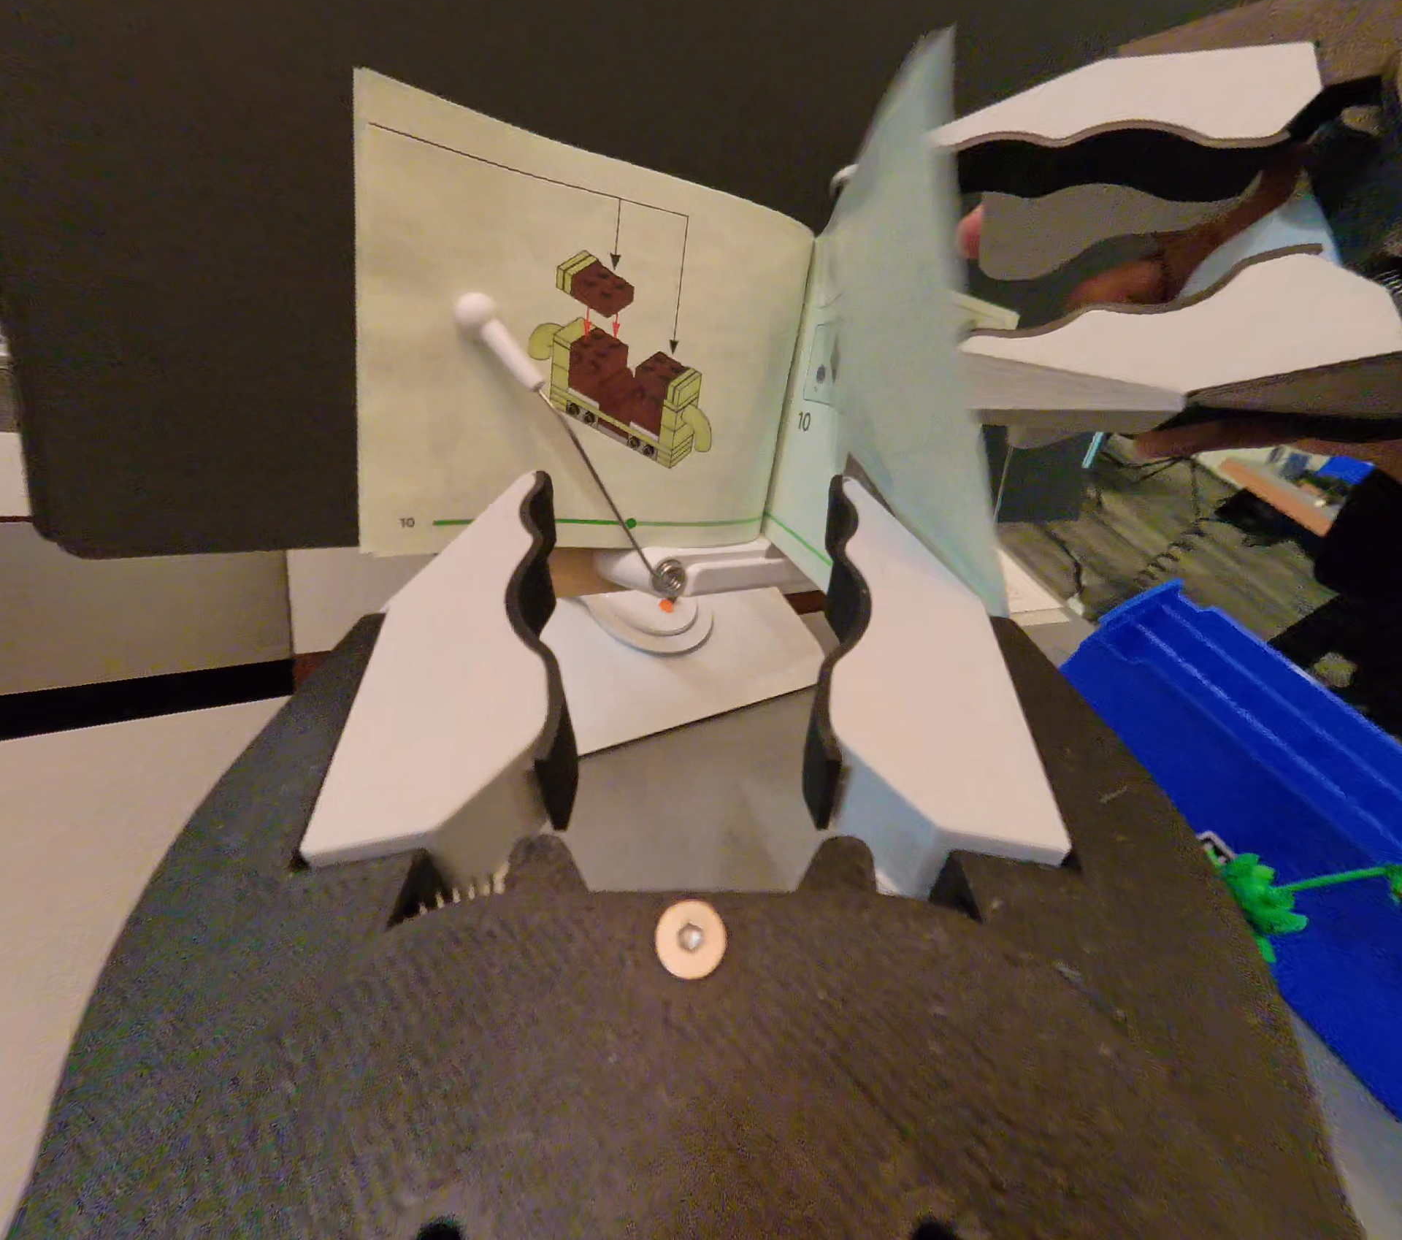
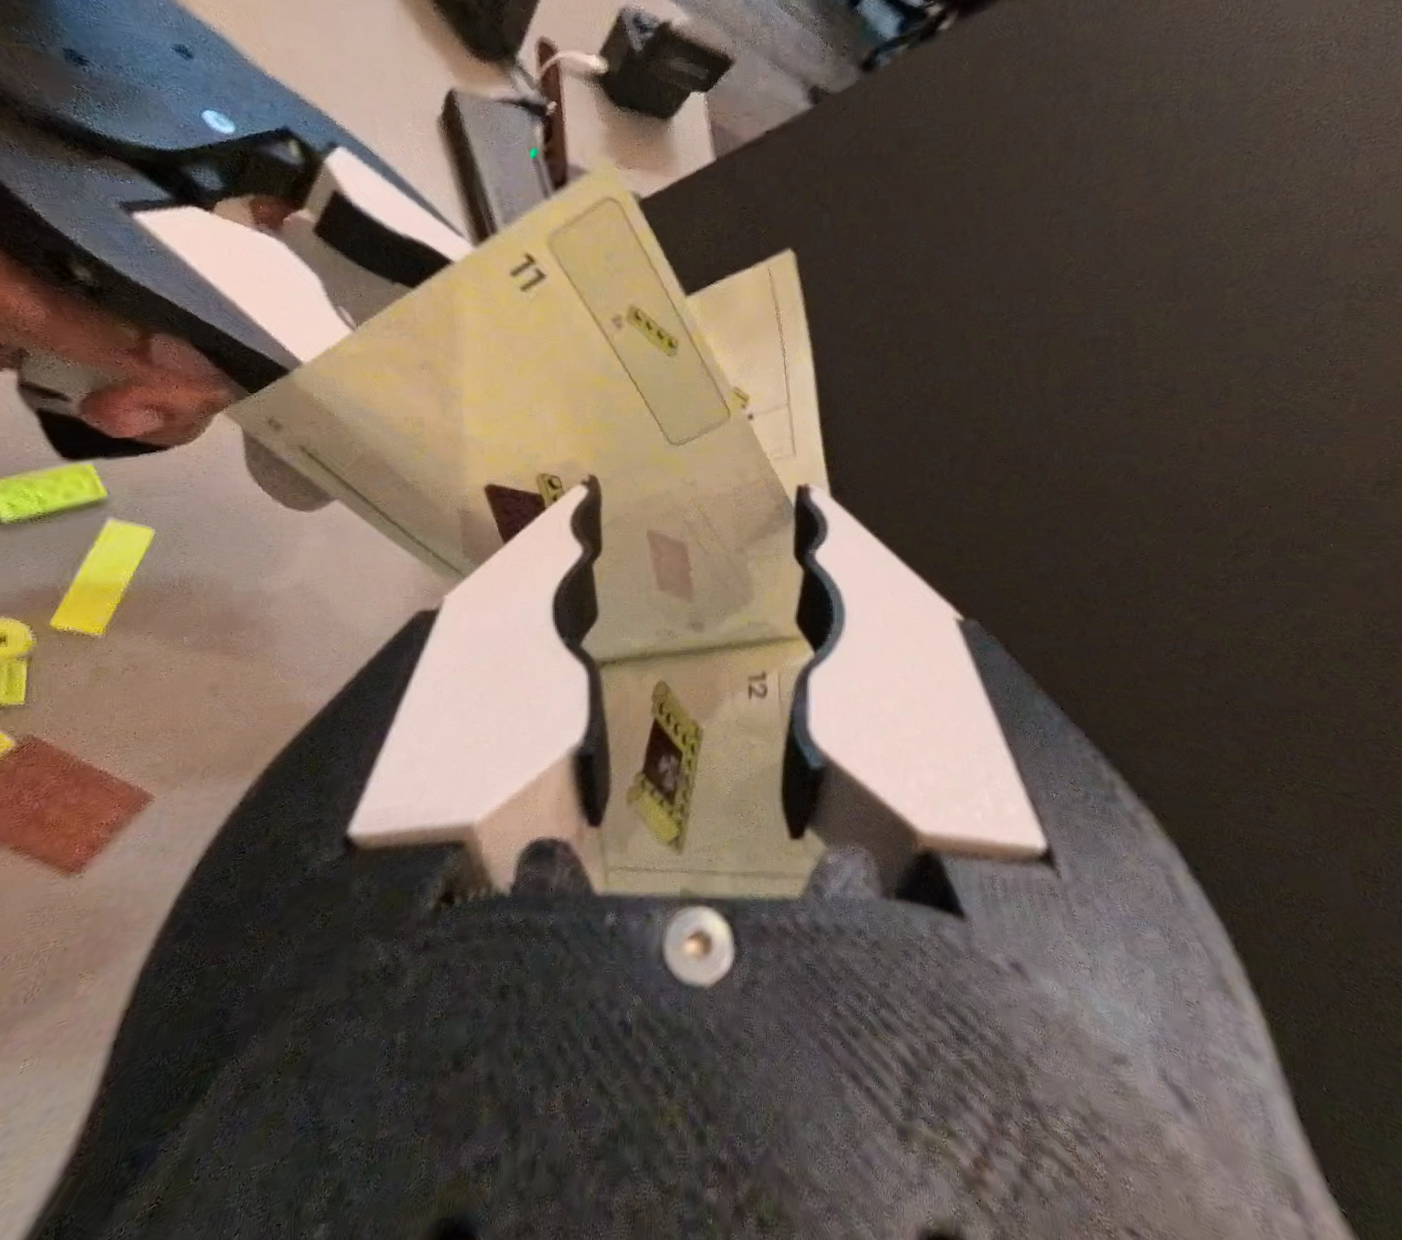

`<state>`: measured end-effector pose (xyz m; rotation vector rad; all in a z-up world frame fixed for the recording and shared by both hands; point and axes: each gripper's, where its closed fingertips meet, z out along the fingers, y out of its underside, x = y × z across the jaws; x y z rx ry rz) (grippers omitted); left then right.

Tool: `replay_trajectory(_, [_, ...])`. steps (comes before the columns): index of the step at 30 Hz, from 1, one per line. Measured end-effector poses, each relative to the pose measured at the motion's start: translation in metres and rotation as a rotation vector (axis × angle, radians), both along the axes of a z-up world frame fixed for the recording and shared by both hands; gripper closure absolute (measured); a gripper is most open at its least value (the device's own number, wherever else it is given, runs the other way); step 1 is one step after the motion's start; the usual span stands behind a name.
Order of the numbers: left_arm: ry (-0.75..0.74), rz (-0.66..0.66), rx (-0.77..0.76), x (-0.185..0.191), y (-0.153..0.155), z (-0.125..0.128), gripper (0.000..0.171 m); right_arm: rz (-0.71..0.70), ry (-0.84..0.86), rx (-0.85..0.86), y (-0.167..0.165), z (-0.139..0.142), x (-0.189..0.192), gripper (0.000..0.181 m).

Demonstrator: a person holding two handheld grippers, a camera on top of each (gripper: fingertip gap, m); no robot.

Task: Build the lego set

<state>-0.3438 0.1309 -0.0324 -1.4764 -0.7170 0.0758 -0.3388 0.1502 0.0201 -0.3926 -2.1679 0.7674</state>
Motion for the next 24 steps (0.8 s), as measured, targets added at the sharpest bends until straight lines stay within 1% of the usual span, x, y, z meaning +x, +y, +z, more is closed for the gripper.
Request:
replay_trajectory(2, [0.0,0.004,0.012,-0.003,0.003,0.001,0.104,0.057,-0.094,0.054,-0.01,-0.007,-0.003,0.128])
replay_trajectory(4, [0.012,0.01,0.006,-0.006,0.004,0.001,0.105,0.106,-0.197,0.067,-0.017,-0.009,-0.003,0.122])
replay_trajectory(5, [0.014,0.006,-0.001,-0.007,0.006,0.0,0.105,0.135,-0.24,0.072,-0.021,-0.01,-0.002,0.123])
replay_trajectory(7, [0.01,0.002,-0.026,-0.009,0.008,-0.003,0.106,0.171,-0.333,0.103,-0.022,-0.012,0.002,0.131])
replay_trajectory(8, [0.002,0.012,-0.05,-0.012,0.008,-0.007,0.111,0.167,-0.393,0.129,-0.019,-0.016,0.004,0.136])
replay_trajectory(9, [-0.006,0.029,-0.08,-0.016,0.007,-0.012,0.116,0.158,-0.457,0.162,-0.014,-0.02,0.007,0.148])
replay_trajectory(10, [-0.009,0.043,-0.102,-0.02,0.005,-0.016,0.121,0.152,-0.514,0.192,-0.009,-0.023,0.01,0.174])
replay_trajectory(11, [-0.006,0.057,-0.103,-0.023,0.004,-0.016,0.128,0.141,-0.549,0.214,-0.003,-0.024,0.012,0.181])
replay_trajectory(12, [-0.01,0.067,-0.096,-0.025,0.002,-0.016,0.133,0.123,-0.557,0.221,0.001,-0.023,0.01,0.181])
replay_trajectory(13, [-0.025,0.073,-0.085,-0.027,0.002,-0.016,0.135,0.097,-0.545,0.207,0.005,-0.02,0.007,0.181])
replay_trajectory(17, [-0.053,0.055,-0.041,-0.029,0.006,-0.013,0.166,-0.035,-0.401,0.011,0.014,0.008,-0.012,0.181])
replay_trajectory(19, [-0.049,0.054,-0.042,-0.03,0.006,-0.013,0.169,-0.125,-0.298,-0.074,0.024,0.022,-0.021,0.181])
replay_trajectory(20, [-0.051,0.048,-0.036,-0.03,0.006,-0.014,0.17,-0.181,-0.246,-0.089,0.031,0.026,-0.023,0.181])
replay_trajectory(22, [-0.058,0.05,-0.007,-0.029,0.003,-0.014,0.17,-0.27,-0.153,-0.087,0.043,0.029,-0.026,0.181])
replay_trajectory(24, [-0.048,0.077,0.021,-0.027,-0.002,-0.016,0.17,-0.319,-0.107,-0.114,0.046,0.027,-0.026,0.181])
